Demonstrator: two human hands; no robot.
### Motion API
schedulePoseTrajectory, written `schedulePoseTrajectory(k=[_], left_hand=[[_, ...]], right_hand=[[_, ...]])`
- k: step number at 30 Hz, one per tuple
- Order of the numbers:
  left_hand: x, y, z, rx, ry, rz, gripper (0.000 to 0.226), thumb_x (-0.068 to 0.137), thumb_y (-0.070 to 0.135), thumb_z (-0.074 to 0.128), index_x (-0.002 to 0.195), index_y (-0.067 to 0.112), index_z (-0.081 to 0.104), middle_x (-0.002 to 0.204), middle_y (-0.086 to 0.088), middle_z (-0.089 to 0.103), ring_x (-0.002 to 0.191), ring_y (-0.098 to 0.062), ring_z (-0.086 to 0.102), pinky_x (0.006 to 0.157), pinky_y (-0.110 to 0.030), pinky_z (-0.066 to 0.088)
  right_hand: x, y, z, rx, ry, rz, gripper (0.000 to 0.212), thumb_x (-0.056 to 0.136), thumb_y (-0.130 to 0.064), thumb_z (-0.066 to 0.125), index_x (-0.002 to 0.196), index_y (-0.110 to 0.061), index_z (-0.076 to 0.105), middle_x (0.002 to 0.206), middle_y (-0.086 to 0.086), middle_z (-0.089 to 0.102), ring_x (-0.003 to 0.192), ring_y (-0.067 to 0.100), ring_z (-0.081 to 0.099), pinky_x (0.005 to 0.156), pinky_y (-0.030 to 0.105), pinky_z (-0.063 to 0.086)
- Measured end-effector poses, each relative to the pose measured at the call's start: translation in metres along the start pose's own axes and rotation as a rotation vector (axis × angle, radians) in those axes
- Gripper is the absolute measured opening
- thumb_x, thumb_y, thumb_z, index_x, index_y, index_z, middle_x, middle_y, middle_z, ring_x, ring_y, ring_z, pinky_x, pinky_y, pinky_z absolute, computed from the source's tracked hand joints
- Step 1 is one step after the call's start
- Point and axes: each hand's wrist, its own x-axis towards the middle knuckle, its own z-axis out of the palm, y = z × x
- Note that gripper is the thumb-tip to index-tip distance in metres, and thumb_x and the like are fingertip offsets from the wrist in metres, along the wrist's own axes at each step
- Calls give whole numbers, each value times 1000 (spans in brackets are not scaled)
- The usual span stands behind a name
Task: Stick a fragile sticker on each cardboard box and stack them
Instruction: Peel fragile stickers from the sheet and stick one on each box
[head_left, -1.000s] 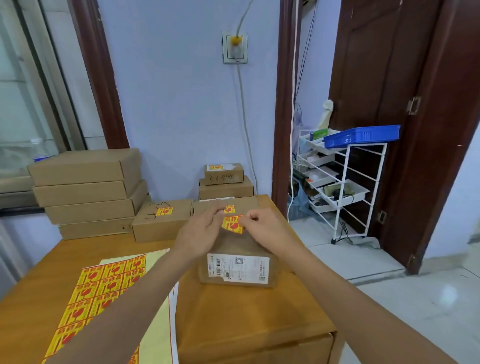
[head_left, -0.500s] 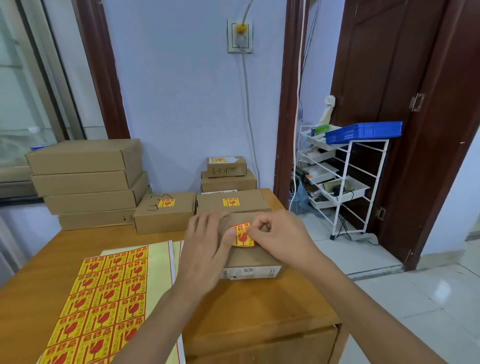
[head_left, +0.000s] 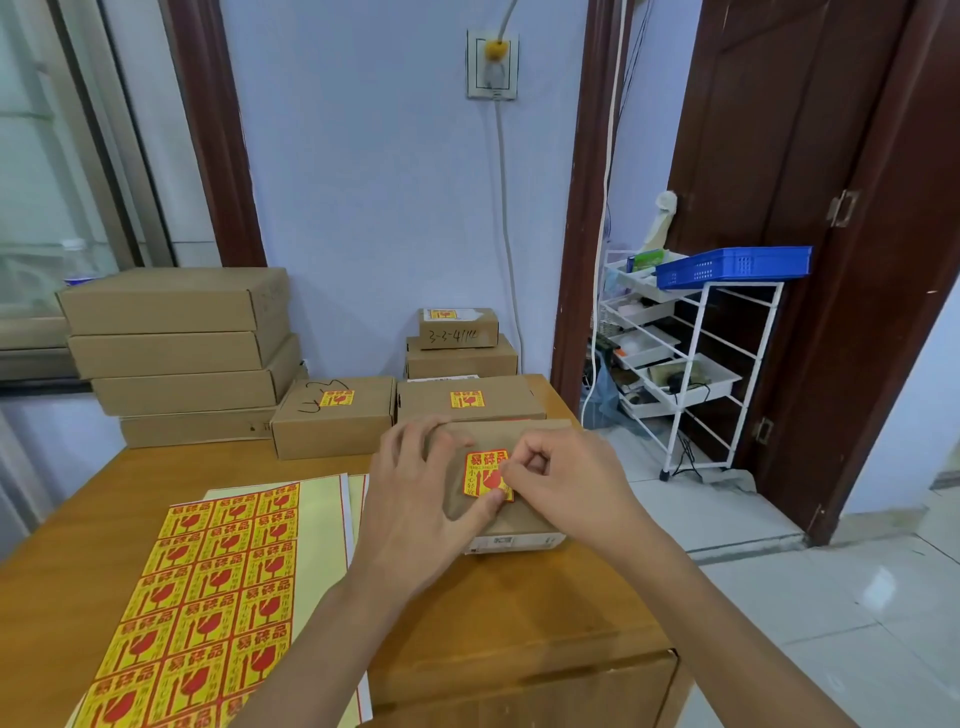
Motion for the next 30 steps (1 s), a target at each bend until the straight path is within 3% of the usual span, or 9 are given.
schedulePoseTrajectory(k=[5, 12, 17, 24, 28, 30], left_hand=[[-3, 1, -1, -14, 2, -1, 44, 86, 65, 55, 120, 37, 58, 145, 7, 42, 138, -19, 32, 106, -40, 40], [-5, 2, -2, -35, 27, 13, 37, 93, 60, 50, 121, 37, 59, 146, 6, 41, 139, -18, 30, 104, -35, 35], [-7, 2, -1, -35, 26, 19, 35, 92, 56, 53, 119, 37, 62, 147, 5, 40, 140, -19, 29, 105, -36, 35], [-7, 4, -2, -34, 26, 14, 35, 90, 56, 52, 118, 36, 62, 146, 4, 41, 141, -20, 29, 106, -37, 35], [-8, 2, -1, -35, 18, 2, 32, 91, 56, 55, 118, 40, 60, 147, 7, 39, 142, -17, 26, 106, -34, 31], [-9, 3, -2, -48, 19, 2, 32, 91, 57, 54, 118, 41, 59, 147, 8, 39, 142, -16, 25, 107, -33, 29]], right_hand=[[-1, 0, -2, -15, 0, -8, 23, 86, -37, 73, 65, -33, 65, 58, -16, 61, 63, 6, 59, 66, 32, 53], [0, 1, -2, 17, -11, -24, 23, 88, -37, 75, 67, -31, 67, 55, -16, 58, 58, 5, 54, 61, 27, 46], [-2, 0, 0, -1, 19, -24, 25, 85, -39, 75, 65, -31, 64, 55, -17, 58, 57, 7, 54, 61, 33, 49], [-8, -9, 1, -264, 80, -20, 24, 86, -47, 62, 71, -28, 57, 59, -10, 60, 63, 8, 59, 61, 35, 54], [-16, -6, 5, -333, 191, -81, 23, 90, -51, 62, 84, -31, 52, 83, -14, 56, 74, 8, 55, 57, 28, 46], [-20, 4, 10, -289, 265, -208, 17, 91, -45, 67, 102, -35, 58, 106, -16, 53, 96, 7, 53, 69, 26, 48]])
